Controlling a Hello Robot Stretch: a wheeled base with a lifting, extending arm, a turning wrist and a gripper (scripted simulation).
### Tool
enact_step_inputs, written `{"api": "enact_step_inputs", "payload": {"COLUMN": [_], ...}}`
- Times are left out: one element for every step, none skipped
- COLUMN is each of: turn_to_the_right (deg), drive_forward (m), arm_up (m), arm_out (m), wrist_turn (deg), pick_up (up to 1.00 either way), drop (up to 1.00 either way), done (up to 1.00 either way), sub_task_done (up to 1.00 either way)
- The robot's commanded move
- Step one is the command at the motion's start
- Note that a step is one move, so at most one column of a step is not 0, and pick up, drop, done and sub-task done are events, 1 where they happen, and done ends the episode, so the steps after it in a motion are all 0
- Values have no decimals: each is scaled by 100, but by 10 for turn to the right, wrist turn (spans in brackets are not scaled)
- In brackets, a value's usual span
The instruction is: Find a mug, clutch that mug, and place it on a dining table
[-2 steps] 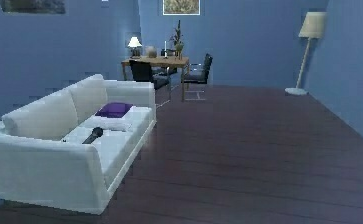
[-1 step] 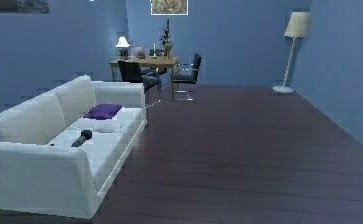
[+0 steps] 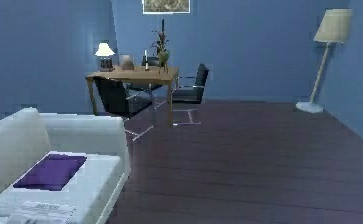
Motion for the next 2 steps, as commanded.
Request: {"api": "enact_step_inputs", "payload": {"turn_to_the_right": [0, 0], "drive_forward": [100, 95], "arm_up": [0, 0], "arm_out": [0, 0], "wrist_turn": [0, 0], "pick_up": [0, 0], "drop": [0, 0], "done": [0, 0], "sub_task_done": [0, 0]}}
